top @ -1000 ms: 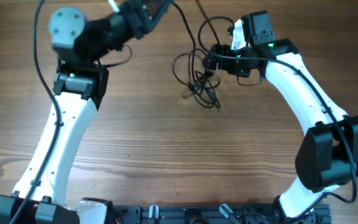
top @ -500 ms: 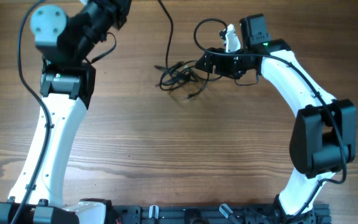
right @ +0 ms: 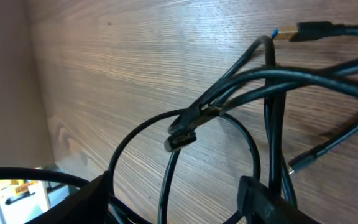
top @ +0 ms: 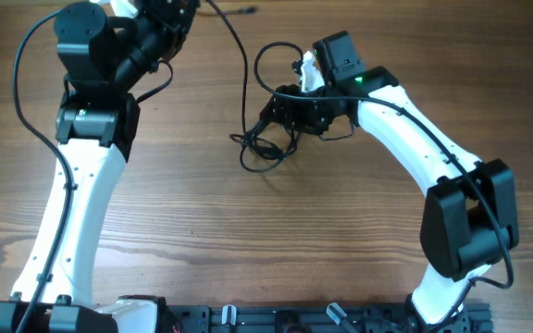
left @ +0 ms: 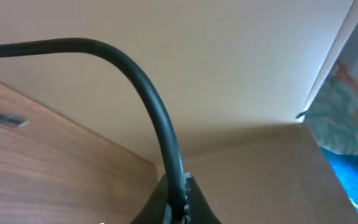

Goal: Untangle cables

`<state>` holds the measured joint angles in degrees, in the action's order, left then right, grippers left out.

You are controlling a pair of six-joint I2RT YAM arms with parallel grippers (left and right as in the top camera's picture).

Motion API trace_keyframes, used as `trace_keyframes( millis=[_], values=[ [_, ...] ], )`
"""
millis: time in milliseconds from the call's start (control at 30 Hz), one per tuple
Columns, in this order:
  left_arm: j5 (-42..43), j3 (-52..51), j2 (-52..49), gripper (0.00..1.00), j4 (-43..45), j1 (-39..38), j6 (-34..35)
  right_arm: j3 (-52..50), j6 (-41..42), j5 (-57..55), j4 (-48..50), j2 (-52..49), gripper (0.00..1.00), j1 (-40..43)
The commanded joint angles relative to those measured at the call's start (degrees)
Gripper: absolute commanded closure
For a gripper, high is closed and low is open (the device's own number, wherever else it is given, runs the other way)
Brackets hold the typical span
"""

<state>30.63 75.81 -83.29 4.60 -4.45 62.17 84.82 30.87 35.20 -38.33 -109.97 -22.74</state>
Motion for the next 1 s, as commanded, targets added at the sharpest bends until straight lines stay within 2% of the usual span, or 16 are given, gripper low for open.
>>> trace_keyframes(
  millis=[0,200,300,333,467,567,667,767,800,967],
  values=[
    [-0.74,0.37,0.87,0.96,0.28,0.61,-3.50,-0.20,1.05,-1.77,-0.55,-4.07,0.40,-0.35],
    [-2.12,0.37,0.90,0.96,2.29,0.98,-3.45,-0.22,0.59,-7.10,-4.00,-7.98,0.69,-2.14],
    [-2.01,0.37,0.90,0.96,11.43,2.62,-0.52,-0.22,0.85,-9.77,-3.69,-10.19,0.91,-2.43],
    [-2.01,0.37,0.90,0.96,13.62,3.28,1.55,-0.22,0.85,-9.73,-3.58,-10.58,0.95,-2.43],
    [-1.99,0.39,0.90,0.96,22.73,7.45,9.40,-0.22,0.79,-9.77,-3.04,-11.76,0.95,-2.43],
    [-1.79,0.39,1.60,0.96,24.59,10.71,10.80,-0.22,0.83,-9.92,-2.62,-11.76,0.94,-2.43],
    [-6.99,0.39,3.61,0.96,27.89,13.29,14.91,-0.22,0.85,-9.92,-1.57,-11.76,0.91,-2.40],
    [-13.07,1.29,6.71,0.96,35.04,14.82,15.30,-0.22,1.18,-9.92,-1.44,-11.76,0.90,-2.43],
    [-15.39,2.56,8.46,0.96,35.04,15.58,15.23,-0.22,1.20,-9.94,-1.42,-11.76,0.90,-2.40],
    [-16.17,6.78,14.62,0.96,35.04,22.47,15.19,-0.22,1.11,-9.94,-1.40,-11.76,0.90,-2.43]
  ],
)
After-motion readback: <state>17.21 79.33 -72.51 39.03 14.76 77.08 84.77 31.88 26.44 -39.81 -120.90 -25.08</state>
